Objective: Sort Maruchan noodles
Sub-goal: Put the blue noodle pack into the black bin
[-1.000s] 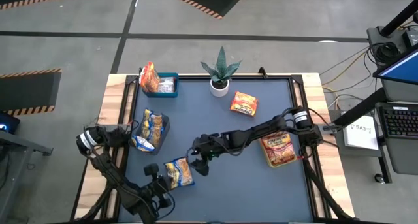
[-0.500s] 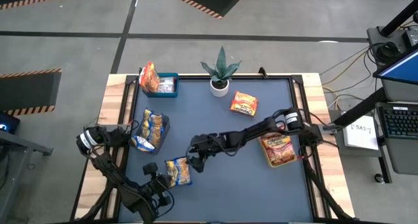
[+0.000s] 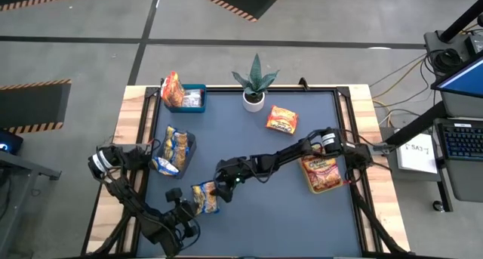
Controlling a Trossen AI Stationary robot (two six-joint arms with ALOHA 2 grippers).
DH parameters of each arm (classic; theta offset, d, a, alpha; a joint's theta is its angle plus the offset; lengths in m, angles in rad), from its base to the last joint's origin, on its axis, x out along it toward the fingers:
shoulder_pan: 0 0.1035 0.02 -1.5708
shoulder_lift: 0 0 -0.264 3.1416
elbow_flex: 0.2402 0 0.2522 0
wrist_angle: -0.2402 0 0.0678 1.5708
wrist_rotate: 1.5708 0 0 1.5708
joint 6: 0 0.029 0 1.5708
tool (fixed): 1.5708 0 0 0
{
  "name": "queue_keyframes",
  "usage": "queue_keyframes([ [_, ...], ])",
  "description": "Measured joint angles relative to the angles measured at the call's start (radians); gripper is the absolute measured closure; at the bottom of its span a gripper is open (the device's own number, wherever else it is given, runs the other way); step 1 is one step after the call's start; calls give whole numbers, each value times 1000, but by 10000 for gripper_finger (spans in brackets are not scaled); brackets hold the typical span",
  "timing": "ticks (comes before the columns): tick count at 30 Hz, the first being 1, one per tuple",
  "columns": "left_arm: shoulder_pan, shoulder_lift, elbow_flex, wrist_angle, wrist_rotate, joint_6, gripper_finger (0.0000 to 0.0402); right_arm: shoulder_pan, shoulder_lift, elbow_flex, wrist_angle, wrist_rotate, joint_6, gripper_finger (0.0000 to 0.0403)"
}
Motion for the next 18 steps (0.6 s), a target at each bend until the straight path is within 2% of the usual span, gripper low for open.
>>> queue_keyframes([
  [8, 0, 0, -14, 29, -25, -23, 402, 14, 33, 66, -1, -68, -48, 111],
  [18, 0, 0, -14, 42, -29, -18, 402, 14, 33, 71, 0, -73, -60, 195],
])
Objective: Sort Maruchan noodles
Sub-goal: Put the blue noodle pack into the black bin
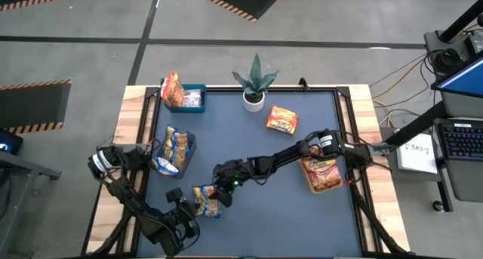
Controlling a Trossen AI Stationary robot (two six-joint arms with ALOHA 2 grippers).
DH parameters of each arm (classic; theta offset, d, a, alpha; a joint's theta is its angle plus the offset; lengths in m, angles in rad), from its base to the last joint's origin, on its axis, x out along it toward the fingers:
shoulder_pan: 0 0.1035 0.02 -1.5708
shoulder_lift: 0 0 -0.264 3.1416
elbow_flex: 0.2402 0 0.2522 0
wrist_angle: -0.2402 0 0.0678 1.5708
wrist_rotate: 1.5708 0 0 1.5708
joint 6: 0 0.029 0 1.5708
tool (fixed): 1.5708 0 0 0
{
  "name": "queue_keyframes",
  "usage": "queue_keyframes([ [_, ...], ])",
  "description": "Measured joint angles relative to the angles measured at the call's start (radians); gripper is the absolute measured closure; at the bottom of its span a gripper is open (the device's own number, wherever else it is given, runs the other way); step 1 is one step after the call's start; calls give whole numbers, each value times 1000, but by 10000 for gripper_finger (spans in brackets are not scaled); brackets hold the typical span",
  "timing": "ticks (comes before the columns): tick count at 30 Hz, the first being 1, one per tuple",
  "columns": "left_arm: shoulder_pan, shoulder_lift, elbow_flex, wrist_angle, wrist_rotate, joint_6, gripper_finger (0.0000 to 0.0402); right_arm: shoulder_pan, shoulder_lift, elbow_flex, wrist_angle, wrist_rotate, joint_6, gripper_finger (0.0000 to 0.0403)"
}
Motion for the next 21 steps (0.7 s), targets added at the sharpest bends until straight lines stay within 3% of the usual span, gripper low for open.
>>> queue_keyframes([
  [8, -3, -2, 66, -76, 0, 36, 402, 0, 0, 0, 0, -6, -66, 243],
  [17, -23, -5, 221, -387, -4, 17, 402, 0, 0, 0, 0, -5, -105, 259],
  [21, -27, -8, 308, -541, -69, -4, 402, 0, -9, -1, -1, -2, -121, 259],
])
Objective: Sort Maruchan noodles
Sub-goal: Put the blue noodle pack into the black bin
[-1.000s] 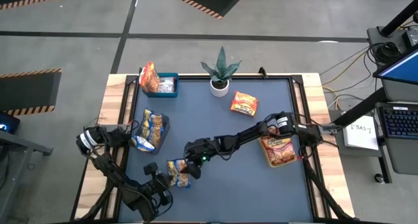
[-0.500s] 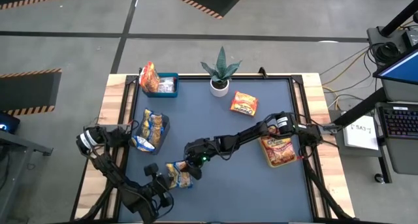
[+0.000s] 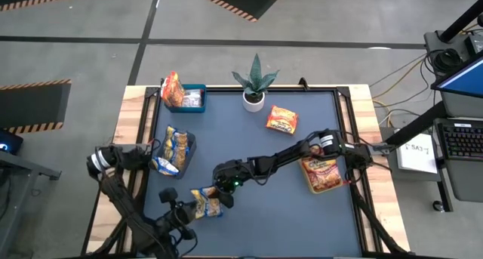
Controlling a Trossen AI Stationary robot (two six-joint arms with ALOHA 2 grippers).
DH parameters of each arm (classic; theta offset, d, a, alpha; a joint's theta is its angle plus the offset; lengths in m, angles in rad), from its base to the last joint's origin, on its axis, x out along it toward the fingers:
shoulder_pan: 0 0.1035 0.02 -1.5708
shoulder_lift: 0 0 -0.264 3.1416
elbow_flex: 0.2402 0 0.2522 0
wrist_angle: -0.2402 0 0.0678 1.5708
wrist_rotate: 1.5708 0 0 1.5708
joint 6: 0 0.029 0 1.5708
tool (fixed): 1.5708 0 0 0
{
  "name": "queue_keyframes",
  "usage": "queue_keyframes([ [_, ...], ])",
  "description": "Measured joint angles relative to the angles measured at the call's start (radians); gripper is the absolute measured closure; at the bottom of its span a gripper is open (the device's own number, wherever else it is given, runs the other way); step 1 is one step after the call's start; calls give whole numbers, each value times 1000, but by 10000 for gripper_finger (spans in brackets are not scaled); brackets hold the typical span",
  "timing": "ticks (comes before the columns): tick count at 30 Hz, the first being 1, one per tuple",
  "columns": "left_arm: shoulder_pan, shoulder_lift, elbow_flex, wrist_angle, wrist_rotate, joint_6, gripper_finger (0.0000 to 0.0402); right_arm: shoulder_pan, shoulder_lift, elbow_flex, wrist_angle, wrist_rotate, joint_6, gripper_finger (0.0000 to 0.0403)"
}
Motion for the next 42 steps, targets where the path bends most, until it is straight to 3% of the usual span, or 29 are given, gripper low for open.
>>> queue_keyframes([
  [10, 2, -72, 232, -324, -312, 35, 402, -8, -26, 0, 6, 3, -10, 259],
  [15, 21, -146, 287, -329, -450, 188, 402, -20, -48, 0, 36, 10, -53, 259],
  [25, 54, -396, 285, -333, -590, 436, 402, -91, -80, 32, 137, 19, -139, 259],
  [35, 54, -577, 284, -333, -651, 532, 402, -108, -80, 177, 135, 429, -523, 259],
  [42, 54, -636, 283, -332, -654, 570, 402, -119, -28, 299, 137, 457, -615, 259],
])
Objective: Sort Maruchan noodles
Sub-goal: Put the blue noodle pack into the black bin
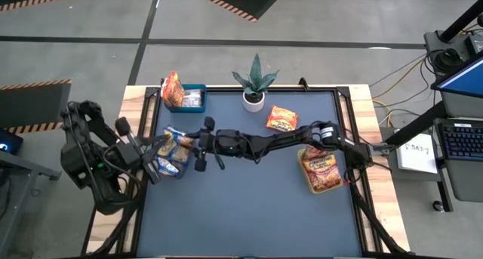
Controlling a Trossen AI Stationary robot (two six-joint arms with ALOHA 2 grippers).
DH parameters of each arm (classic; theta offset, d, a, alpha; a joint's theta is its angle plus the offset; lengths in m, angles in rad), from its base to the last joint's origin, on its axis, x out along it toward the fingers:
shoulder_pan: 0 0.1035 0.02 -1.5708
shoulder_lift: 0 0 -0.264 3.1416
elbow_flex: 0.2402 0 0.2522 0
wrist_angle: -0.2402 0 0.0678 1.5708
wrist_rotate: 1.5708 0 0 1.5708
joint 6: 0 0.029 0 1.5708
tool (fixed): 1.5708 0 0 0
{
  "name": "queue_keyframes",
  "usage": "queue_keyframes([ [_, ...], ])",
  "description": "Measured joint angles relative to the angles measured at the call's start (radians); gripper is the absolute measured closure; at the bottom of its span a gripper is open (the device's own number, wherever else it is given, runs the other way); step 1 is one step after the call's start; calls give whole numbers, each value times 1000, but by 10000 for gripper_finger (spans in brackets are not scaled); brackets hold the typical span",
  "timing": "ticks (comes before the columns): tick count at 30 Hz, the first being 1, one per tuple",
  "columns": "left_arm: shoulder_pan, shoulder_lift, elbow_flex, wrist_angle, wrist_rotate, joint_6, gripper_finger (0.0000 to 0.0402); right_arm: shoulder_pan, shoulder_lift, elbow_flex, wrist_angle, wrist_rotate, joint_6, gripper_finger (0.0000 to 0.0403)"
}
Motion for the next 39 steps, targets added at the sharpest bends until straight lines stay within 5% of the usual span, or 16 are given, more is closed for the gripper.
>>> queue_keyframes([
  [17, 0, -2, 0, 0, -8, 45, 402, -6, 244, 330, -278, 53, -154, 259],
  [39, 0, 0, 0, 0, -37, 41, 402, -8, 261, 328, -225, 10, -93, 247],
])
